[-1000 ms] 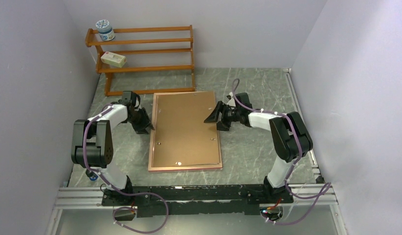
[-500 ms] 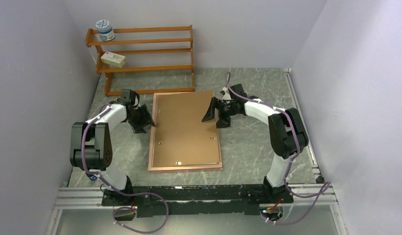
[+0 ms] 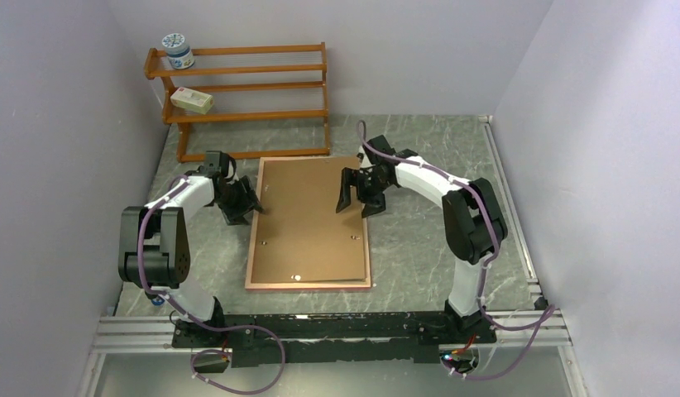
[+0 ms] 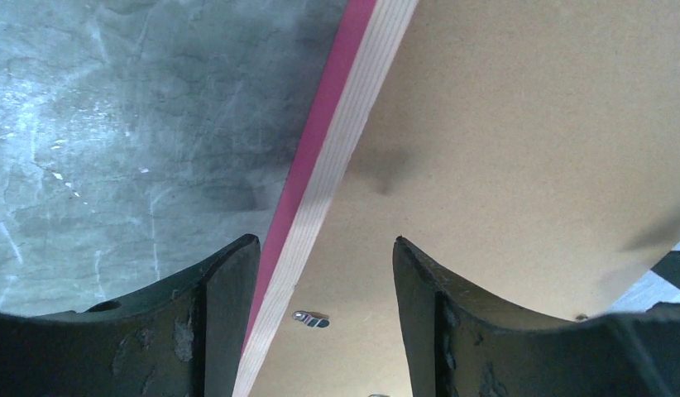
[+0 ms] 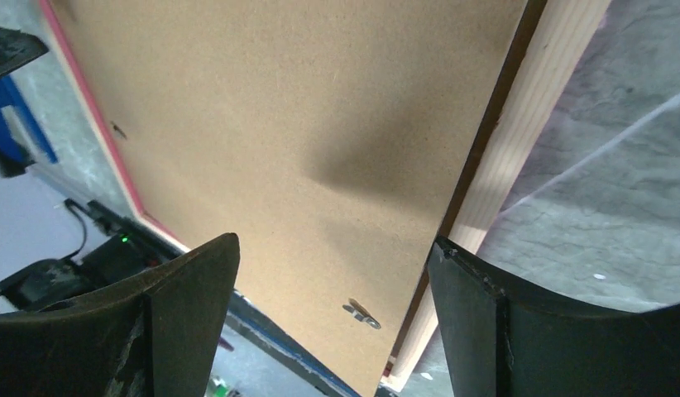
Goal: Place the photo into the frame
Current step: Place the photo frame item in the photo frame.
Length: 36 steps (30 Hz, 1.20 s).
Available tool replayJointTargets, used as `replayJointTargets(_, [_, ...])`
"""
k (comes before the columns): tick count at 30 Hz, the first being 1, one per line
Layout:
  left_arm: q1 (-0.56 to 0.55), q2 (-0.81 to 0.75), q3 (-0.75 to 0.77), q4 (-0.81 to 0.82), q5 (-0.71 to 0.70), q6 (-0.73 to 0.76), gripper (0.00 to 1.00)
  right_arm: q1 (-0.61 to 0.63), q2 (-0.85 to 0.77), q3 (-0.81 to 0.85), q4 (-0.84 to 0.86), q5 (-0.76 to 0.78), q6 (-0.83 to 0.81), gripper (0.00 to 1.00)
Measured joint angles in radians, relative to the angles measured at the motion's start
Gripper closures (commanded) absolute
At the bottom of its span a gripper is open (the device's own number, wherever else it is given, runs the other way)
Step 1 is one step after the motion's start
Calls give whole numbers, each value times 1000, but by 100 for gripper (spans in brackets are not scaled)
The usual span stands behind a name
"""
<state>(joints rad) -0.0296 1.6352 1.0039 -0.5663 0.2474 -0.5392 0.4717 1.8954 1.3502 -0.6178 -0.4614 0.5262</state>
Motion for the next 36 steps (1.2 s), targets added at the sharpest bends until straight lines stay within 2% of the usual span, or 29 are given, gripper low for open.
replayJointTargets(4, [0, 2, 7, -2, 19, 3, 32, 23, 30, 92, -84, 75, -50, 5])
replayJointTargets(9, [0, 19, 35, -23, 17, 13, 27, 76, 84, 234, -197, 183, -106, 4])
replayJointTargets(12, [0, 19, 42, -35, 16, 23, 24, 102, 85, 261, -254, 259, -117, 3])
replayJointTargets(15, [0, 19, 44, -42, 16, 27, 25, 111, 83, 257, -294, 331, -116, 3])
replayJointTargets(18, [0, 30, 44, -44, 17, 27, 28, 101, 60, 216, -291, 384, -103, 4])
replayJointTargets(21, [0, 52, 45, -46, 21, 31, 36, 88, 6, 126, -262, 398, -72, 9])
replayJointTargets(28, [4, 113, 51, -73, 80, 74, 56, 69, -43, -48, -134, 344, -20, 14])
replayJointTargets(36, [1, 106, -6, -34, 184, 80, 61, 77, -89, -133, -94, 272, -53, 19])
